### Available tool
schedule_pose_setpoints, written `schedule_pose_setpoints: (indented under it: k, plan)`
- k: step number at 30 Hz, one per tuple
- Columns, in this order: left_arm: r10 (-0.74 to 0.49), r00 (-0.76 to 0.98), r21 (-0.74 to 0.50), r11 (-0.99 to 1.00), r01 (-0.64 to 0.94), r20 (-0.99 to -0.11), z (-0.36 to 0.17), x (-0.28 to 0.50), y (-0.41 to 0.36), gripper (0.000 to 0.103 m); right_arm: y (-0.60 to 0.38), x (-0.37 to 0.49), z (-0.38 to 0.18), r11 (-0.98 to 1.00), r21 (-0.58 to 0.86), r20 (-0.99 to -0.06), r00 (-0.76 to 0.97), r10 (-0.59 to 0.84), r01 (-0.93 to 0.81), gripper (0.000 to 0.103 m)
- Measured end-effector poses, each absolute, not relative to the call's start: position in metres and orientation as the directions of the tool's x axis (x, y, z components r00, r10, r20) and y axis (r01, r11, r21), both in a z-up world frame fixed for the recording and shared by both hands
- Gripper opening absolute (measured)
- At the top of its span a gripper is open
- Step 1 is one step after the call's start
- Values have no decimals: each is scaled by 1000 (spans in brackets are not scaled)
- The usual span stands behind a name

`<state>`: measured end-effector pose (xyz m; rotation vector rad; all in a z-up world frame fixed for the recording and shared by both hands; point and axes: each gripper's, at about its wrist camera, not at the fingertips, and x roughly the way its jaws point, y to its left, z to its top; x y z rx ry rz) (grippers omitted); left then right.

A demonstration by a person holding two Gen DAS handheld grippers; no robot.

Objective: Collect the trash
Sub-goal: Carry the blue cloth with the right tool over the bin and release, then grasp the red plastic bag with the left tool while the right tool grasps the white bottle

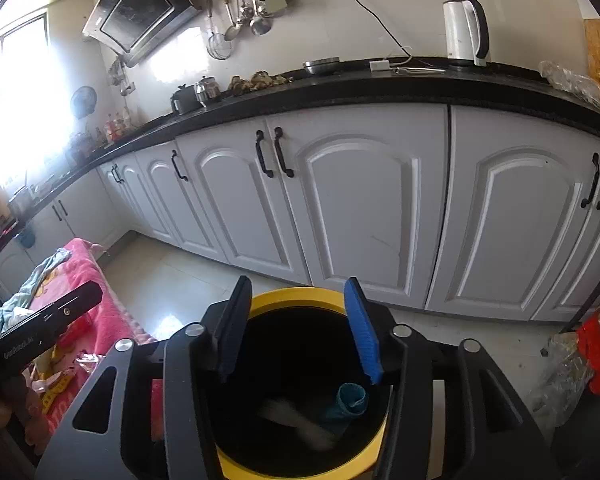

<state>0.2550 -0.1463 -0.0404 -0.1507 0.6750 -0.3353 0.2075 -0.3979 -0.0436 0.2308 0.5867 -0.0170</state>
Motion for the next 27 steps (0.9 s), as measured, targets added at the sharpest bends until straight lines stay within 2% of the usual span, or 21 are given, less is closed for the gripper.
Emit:
schedule_pose_setpoints:
  k: [6,10,16,27]
  plan:
    - [-303,763,-233,951,204,-571,-33,240,-117,81,-380,199,-30,977,210,-515,853,87,27,62]
    - [-271,788,-232,958,166,-553,-22,228,-92,90,-362,194,-22,979,203,-498,858,126,-25,68]
    - [-211,832,-236,967,100,-512,-1,206,-50,92,-332,184,-10,974,196,-476,857,195,-113,75]
    - [-89,876,-194,981,-5,-473,8,166,14,92,-270,163,6,951,159,-446,840,310,-267,77]
